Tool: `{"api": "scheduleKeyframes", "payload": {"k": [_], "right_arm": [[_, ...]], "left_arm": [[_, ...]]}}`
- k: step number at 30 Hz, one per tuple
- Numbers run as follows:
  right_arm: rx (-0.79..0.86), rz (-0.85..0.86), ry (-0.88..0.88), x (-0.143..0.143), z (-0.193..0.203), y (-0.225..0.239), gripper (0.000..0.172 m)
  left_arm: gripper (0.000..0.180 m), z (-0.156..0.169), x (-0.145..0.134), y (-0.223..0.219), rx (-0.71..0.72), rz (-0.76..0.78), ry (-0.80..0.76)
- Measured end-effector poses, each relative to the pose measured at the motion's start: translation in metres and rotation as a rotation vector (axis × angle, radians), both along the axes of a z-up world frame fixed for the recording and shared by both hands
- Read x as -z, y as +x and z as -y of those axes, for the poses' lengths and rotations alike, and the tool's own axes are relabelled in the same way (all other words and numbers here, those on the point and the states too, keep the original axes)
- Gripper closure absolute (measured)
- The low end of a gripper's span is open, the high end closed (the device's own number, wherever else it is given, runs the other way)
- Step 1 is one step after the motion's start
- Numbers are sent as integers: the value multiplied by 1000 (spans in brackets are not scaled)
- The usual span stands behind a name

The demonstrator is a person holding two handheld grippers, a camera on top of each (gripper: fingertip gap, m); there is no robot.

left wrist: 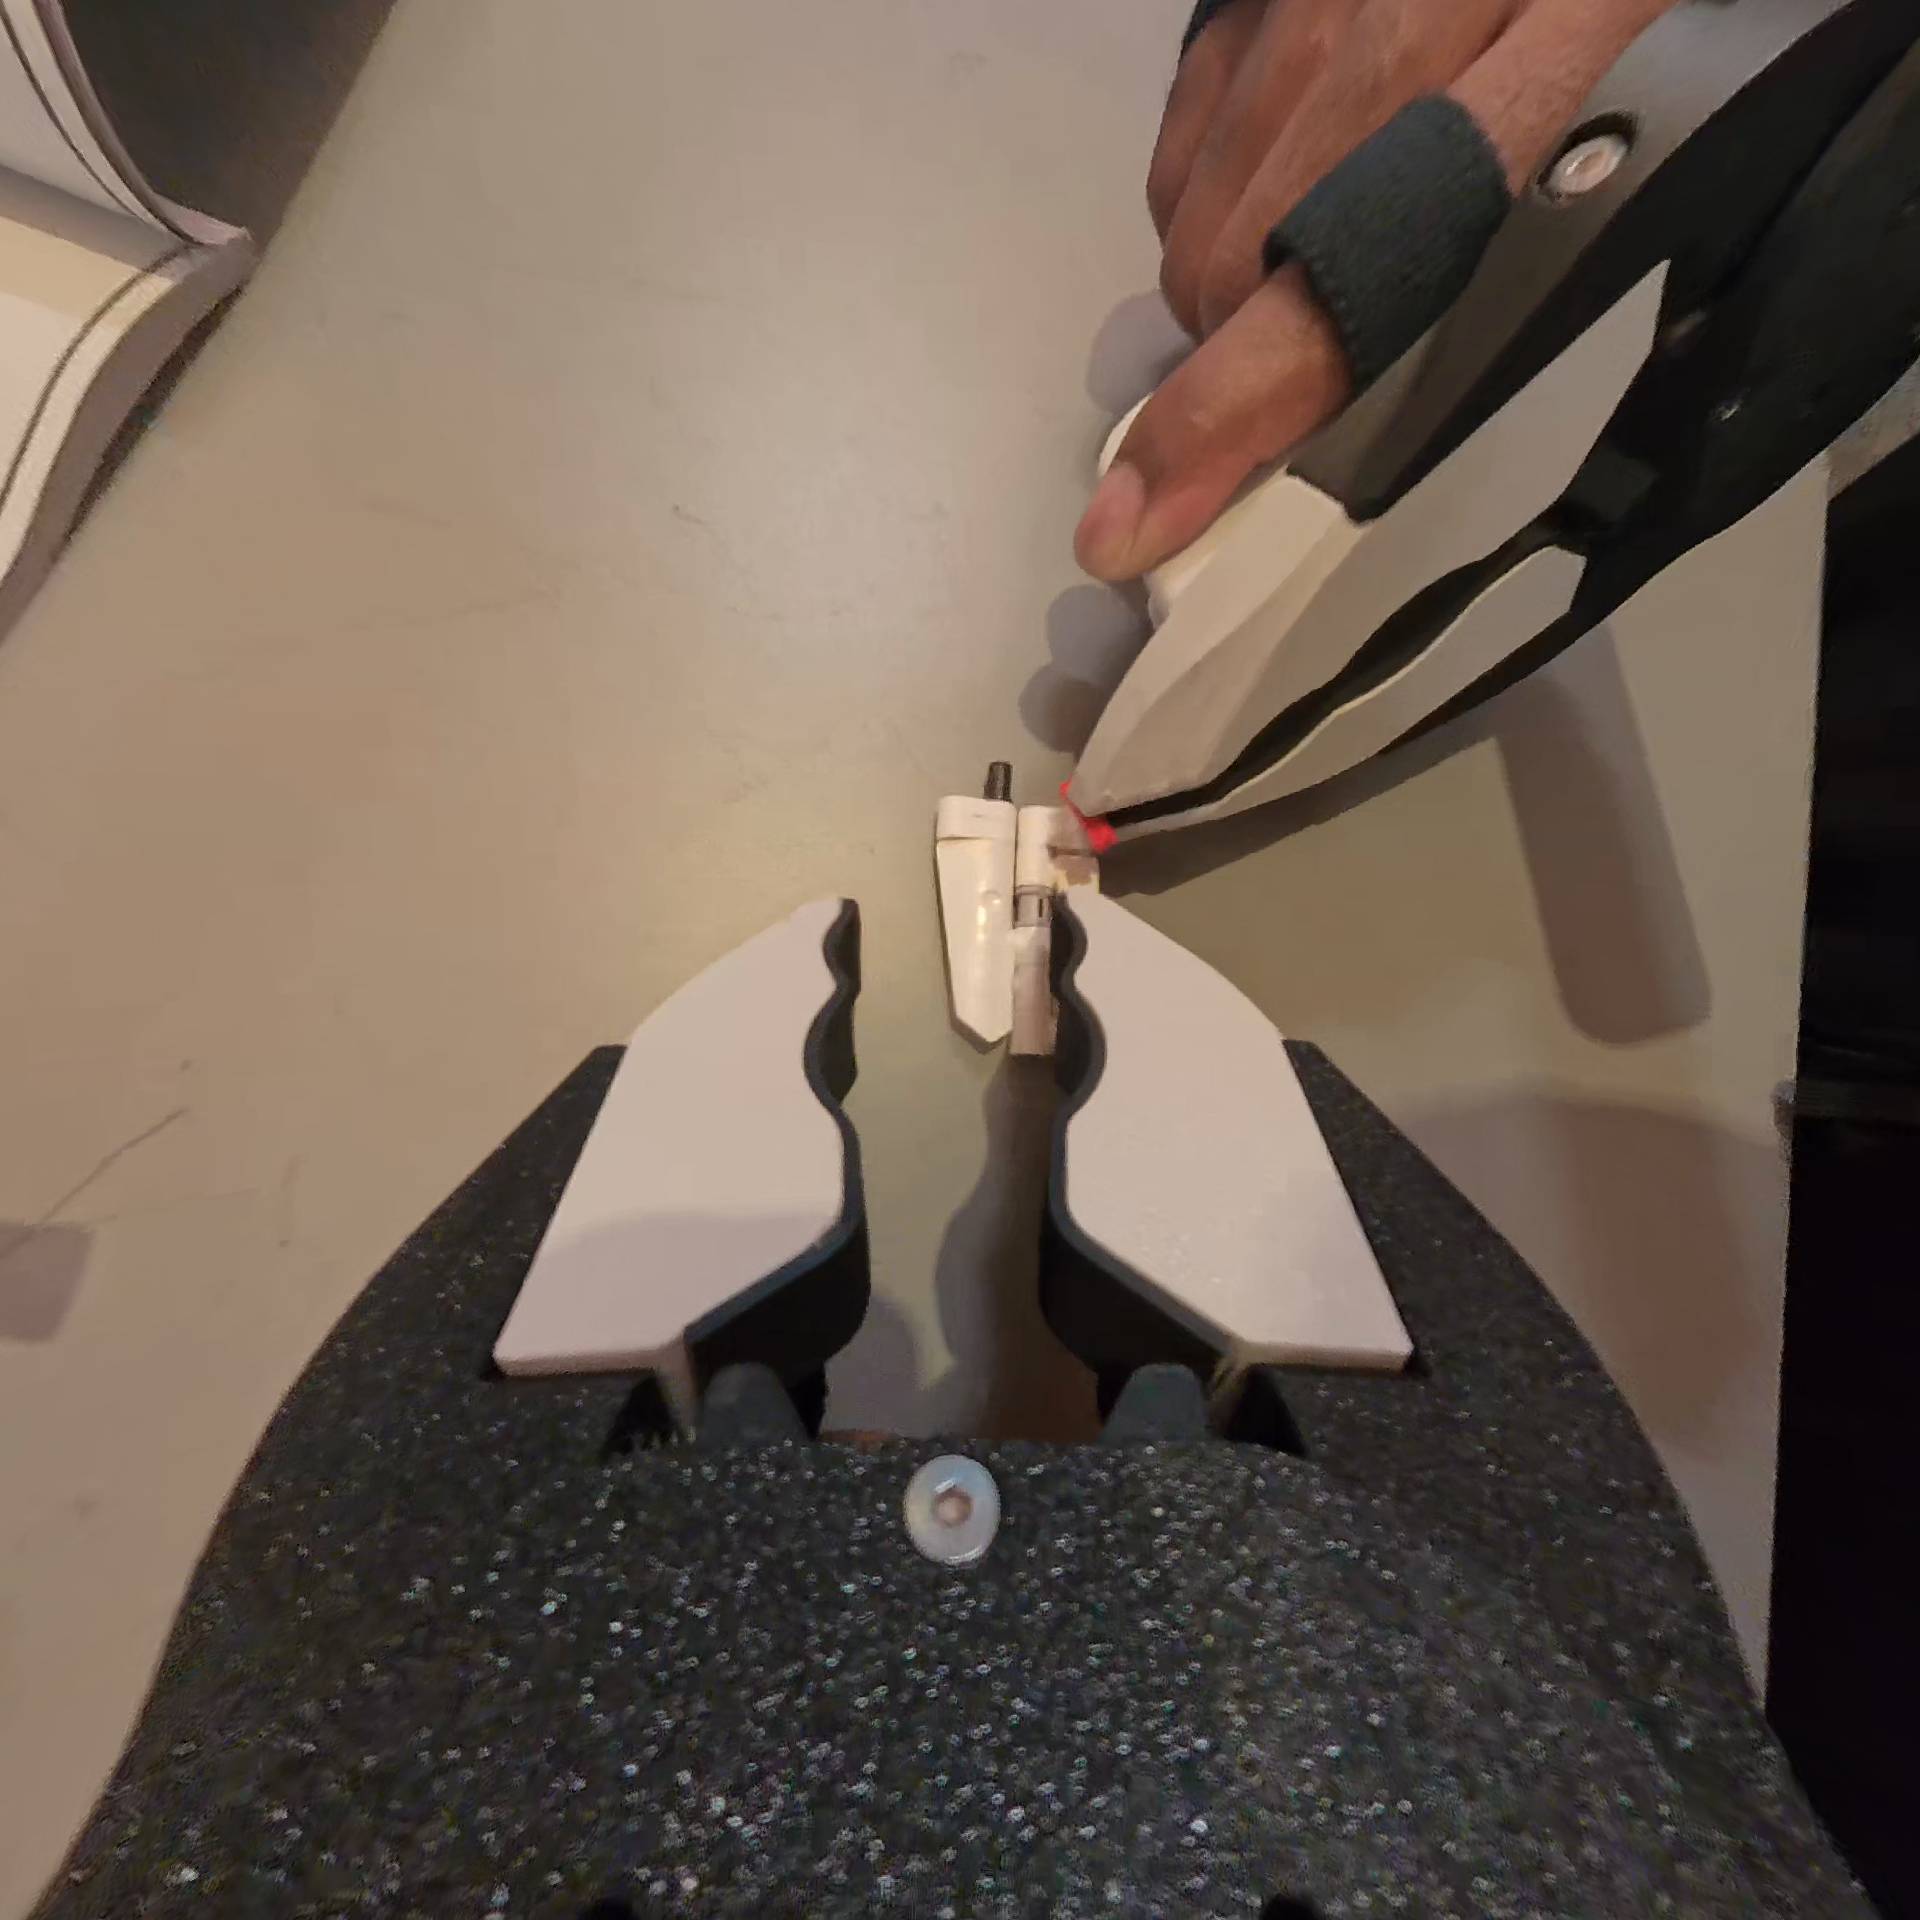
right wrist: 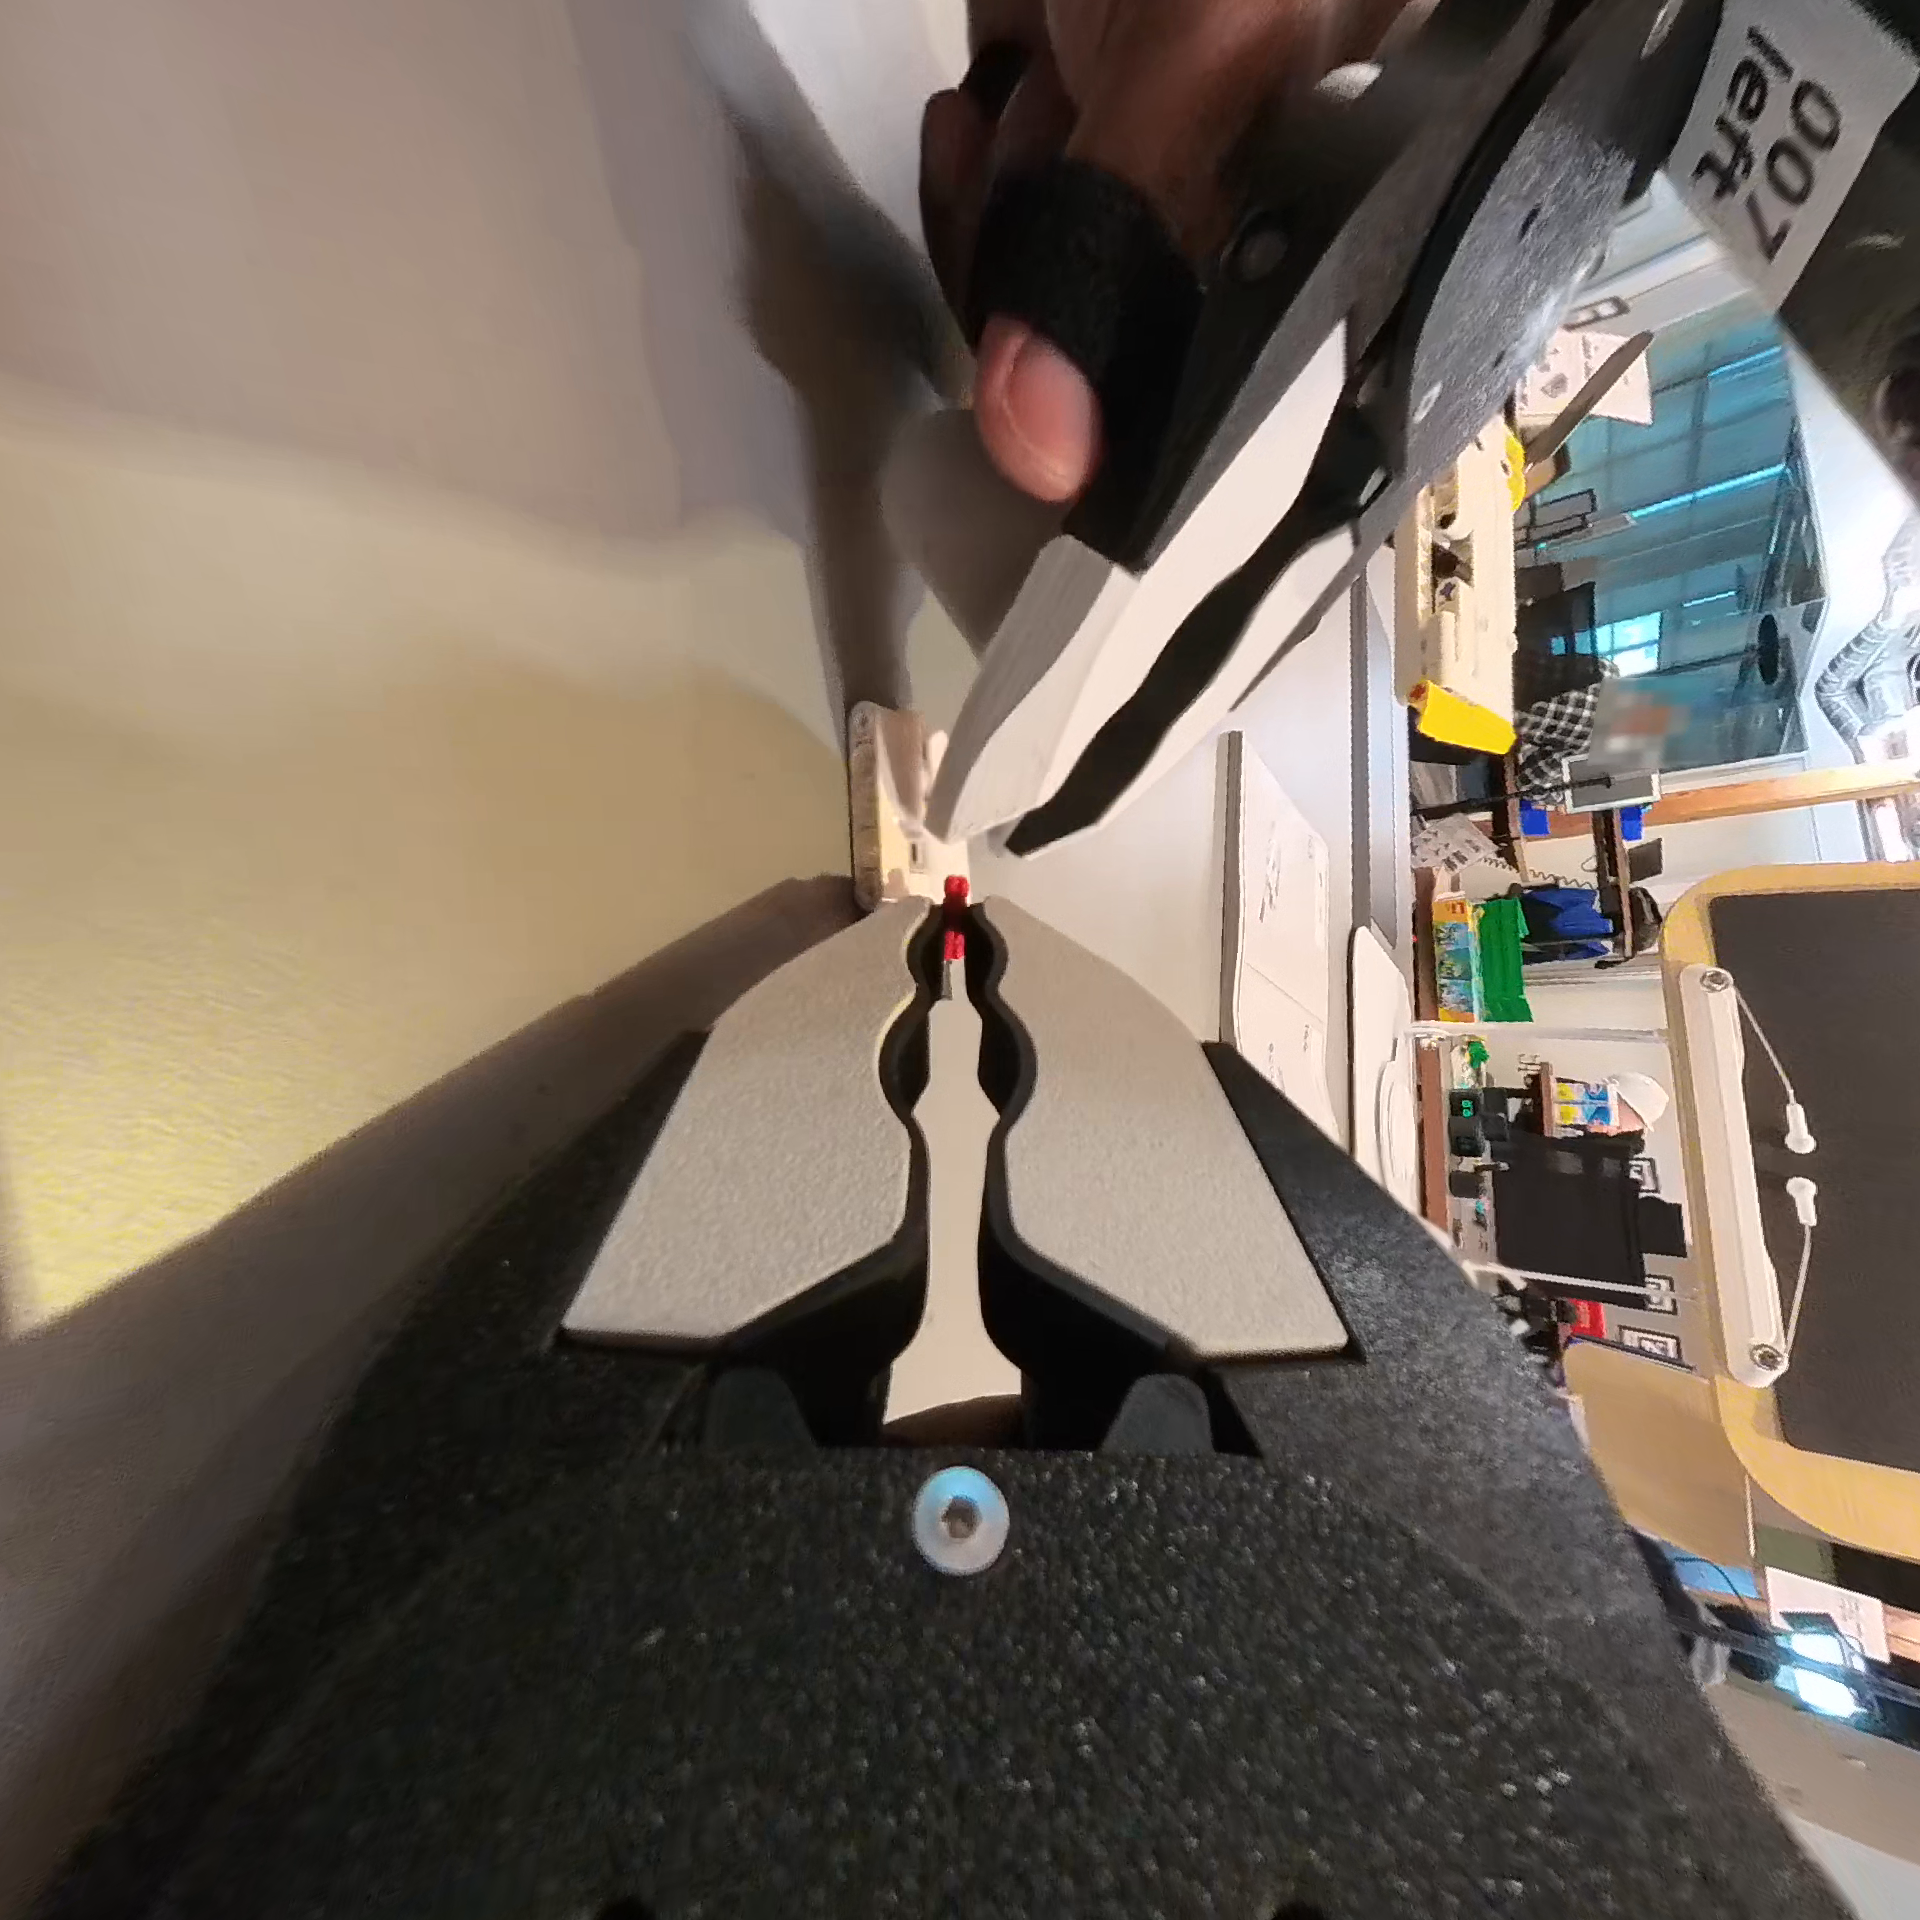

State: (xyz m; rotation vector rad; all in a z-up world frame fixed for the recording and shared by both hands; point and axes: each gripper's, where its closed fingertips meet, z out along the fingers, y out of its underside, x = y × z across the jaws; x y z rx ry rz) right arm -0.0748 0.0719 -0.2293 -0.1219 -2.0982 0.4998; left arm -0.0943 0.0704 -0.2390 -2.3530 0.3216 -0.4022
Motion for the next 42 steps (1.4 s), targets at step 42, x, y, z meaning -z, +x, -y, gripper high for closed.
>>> {"api": "scheduleKeyframes", "payload": {"k": [42], "right_arm": [[-196, 73, -556, -46, -5, 19, 160]], "left_arm": [[177, -1, -42, 35, 202, 266, 277]]}}
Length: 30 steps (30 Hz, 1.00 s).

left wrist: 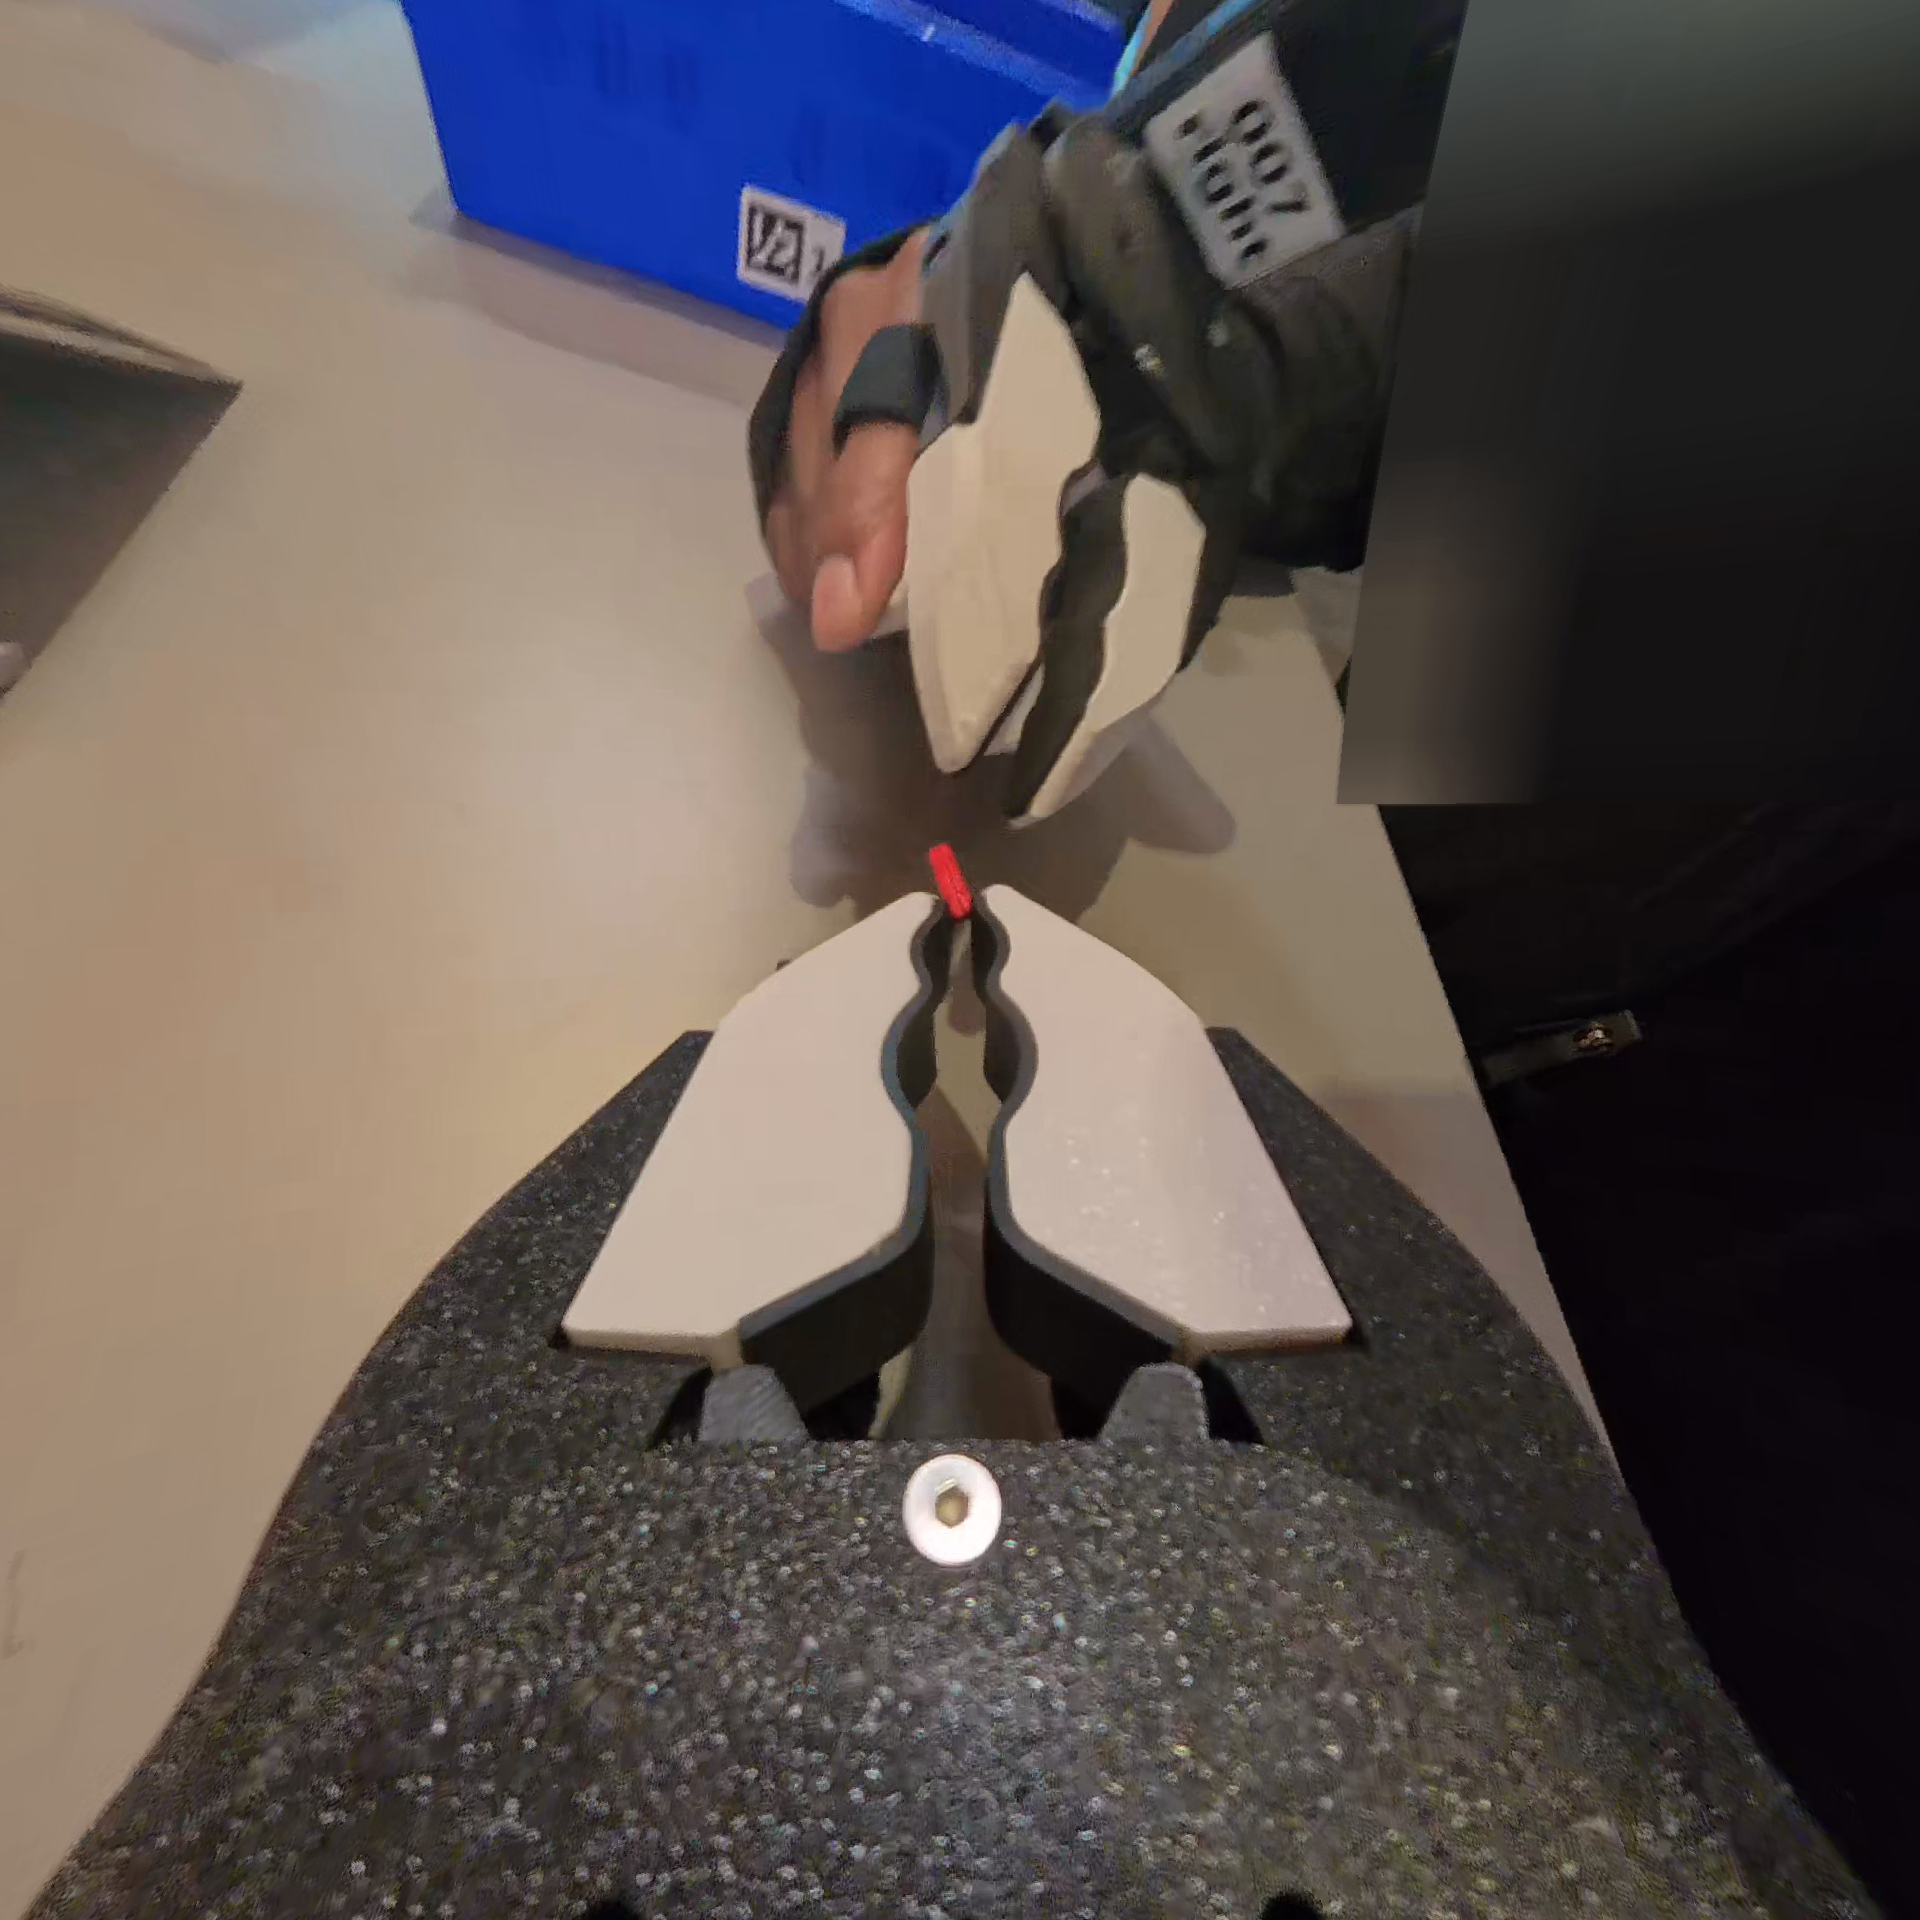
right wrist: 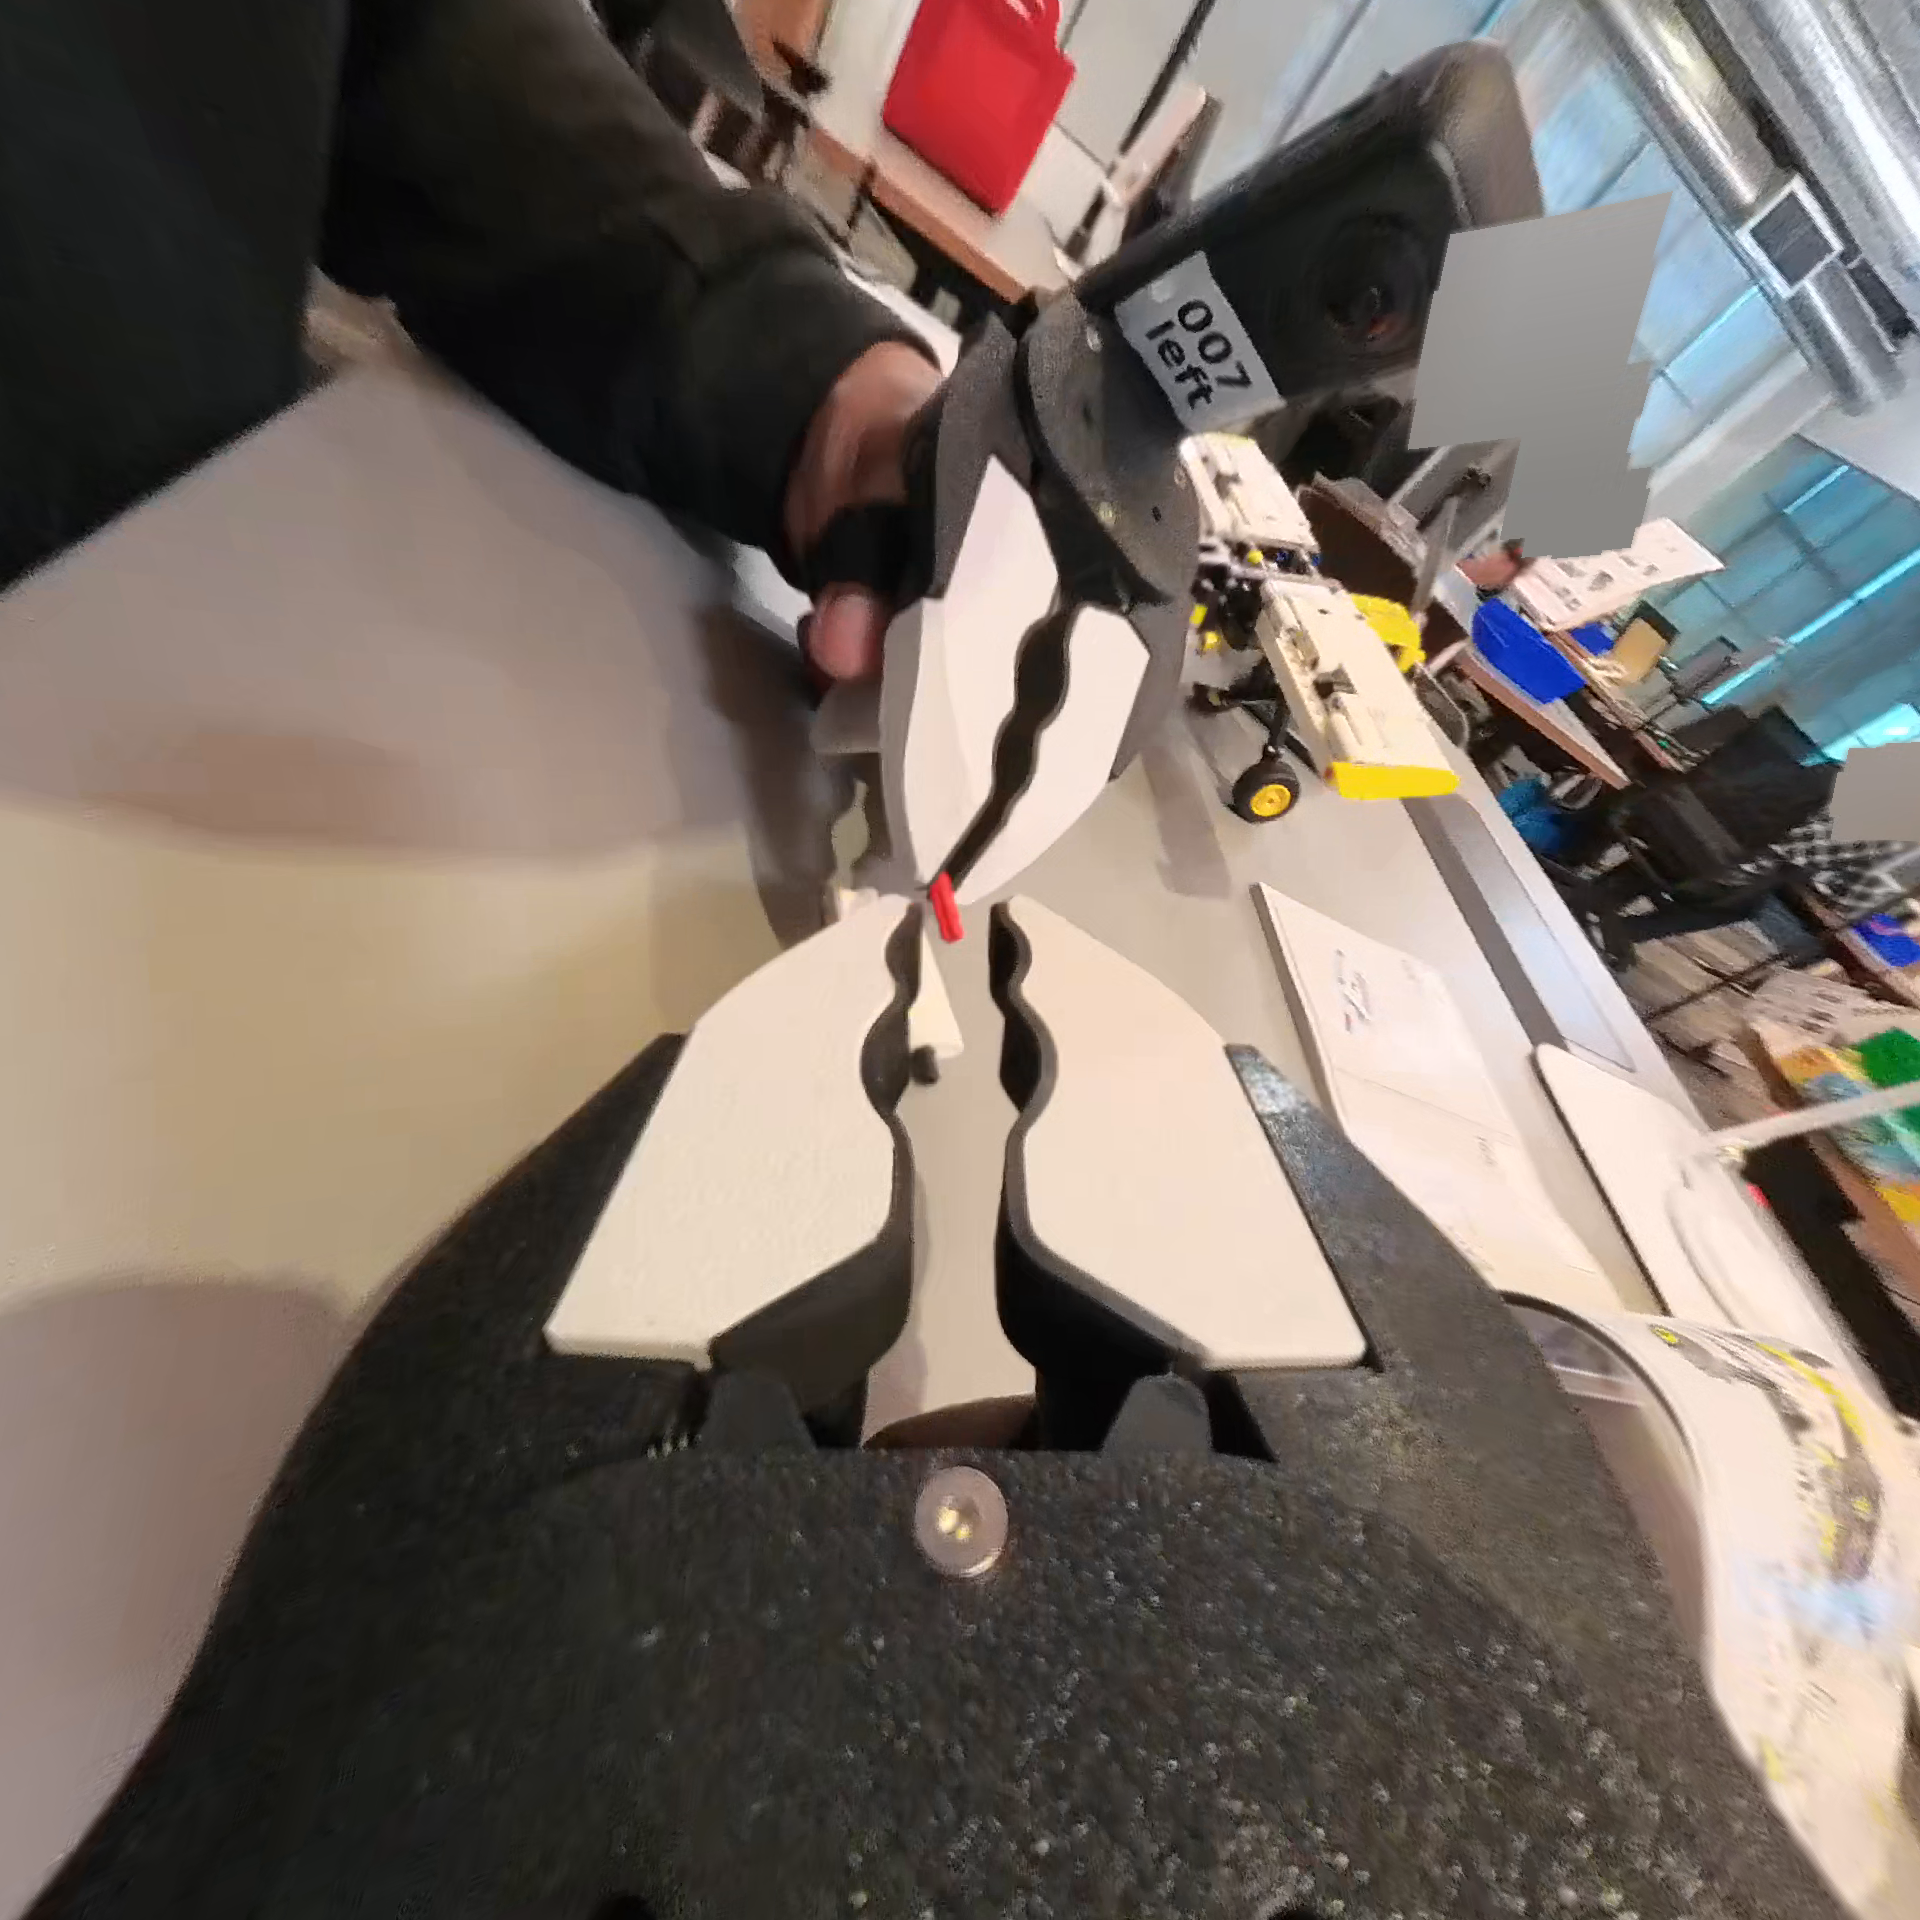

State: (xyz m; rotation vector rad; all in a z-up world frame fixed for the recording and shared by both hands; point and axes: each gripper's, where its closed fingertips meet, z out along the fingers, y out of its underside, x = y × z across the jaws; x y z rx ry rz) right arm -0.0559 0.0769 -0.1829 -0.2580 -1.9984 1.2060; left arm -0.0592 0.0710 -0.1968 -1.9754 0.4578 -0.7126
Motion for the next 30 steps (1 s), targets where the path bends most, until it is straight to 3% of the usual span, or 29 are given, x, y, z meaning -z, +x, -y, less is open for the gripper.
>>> {"api": "scheduleKeyframes", "payload": {"k": [8, 18, 30], "right_arm": [[-67, 0, -37, -2, 10, 7, 159], [-111, 37, -98, -8, 16, 13, 158], [-138, 65, -100, -6, 18, 17, 164]], "left_arm": [[177, 5, -12, 13, 95, -44, 157], [177, 6, -11, 21, 141, -270, 359], [177, 8, -13, 24, 158, -330, 441]]}}
